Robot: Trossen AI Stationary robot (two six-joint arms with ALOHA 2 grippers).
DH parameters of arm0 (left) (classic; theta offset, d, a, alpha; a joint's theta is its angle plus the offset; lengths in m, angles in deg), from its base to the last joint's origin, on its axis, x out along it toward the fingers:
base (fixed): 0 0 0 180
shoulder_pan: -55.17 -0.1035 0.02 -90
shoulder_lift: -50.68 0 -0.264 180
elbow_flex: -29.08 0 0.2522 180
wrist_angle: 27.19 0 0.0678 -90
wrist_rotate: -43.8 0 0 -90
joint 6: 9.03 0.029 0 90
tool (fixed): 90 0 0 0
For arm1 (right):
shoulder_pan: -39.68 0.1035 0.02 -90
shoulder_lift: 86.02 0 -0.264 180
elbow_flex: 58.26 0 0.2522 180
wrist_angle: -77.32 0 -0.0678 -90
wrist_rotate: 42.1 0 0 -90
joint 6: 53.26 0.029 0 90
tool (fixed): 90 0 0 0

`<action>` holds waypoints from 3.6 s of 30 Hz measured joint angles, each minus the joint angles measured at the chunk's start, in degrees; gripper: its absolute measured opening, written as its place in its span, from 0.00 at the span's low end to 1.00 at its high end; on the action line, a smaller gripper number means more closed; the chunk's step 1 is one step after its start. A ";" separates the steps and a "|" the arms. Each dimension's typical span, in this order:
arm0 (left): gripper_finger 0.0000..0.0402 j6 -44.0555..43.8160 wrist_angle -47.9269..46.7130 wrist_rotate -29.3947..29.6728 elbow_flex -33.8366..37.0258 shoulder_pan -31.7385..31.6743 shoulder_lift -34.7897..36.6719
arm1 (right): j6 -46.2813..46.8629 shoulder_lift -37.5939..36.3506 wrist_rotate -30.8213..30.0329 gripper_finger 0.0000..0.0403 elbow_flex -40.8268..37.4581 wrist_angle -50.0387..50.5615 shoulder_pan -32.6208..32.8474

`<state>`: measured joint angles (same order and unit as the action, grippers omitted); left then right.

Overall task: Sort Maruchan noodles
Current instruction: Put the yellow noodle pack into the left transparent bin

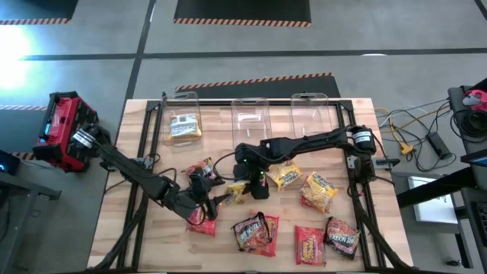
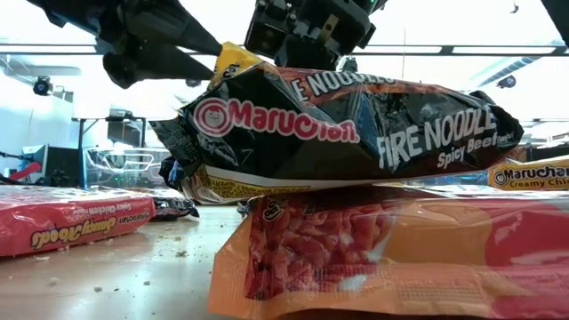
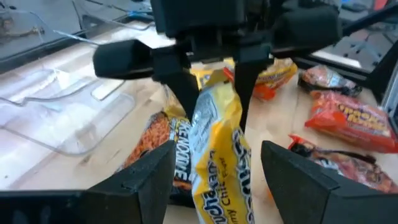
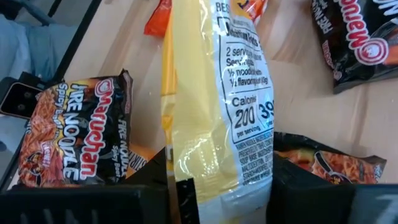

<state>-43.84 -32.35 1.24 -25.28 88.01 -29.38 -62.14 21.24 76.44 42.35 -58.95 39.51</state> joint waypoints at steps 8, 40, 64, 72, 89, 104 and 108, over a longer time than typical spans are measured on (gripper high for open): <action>0.55 -3.32 -0.60 -1.75 0.00 0.04 -0.62 | -0.78 -0.15 -0.04 0.28 0.02 -0.58 0.00; 0.27 -7.76 -2.30 -5.43 0.00 -2.05 -1.18 | 0.39 -1.28 0.17 0.41 0.02 -11.29 0.70; 0.29 2.74 -16.06 -6.49 0.02 -14.12 11.37 | 8.31 -21.54 -7.67 0.59 0.09 7.10 -1.25; 0.28 10.57 -25.07 -9.39 0.02 -30.65 22.89 | 6.57 -20.60 -8.67 0.59 0.06 8.47 -1.48; 0.28 27.49 -33.88 -25.98 0.02 -67.93 29.03 | 4.53 -19.85 -10.61 0.58 -0.13 21.08 -1.75; 0.28 40.78 -56.38 -27.52 -12.27 -76.42 17.60 | -1.48 -19.85 -10.62 0.58 -4.12 21.07 -1.75; 0.28 44.42 -60.11 -27.59 -18.15 -77.47 11.83 | -1.66 -19.85 -10.62 0.58 -5.88 21.00 -1.75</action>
<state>0.58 -92.46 -26.34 -43.43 10.54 -17.55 -63.80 1.40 65.81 36.47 -37.94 37.77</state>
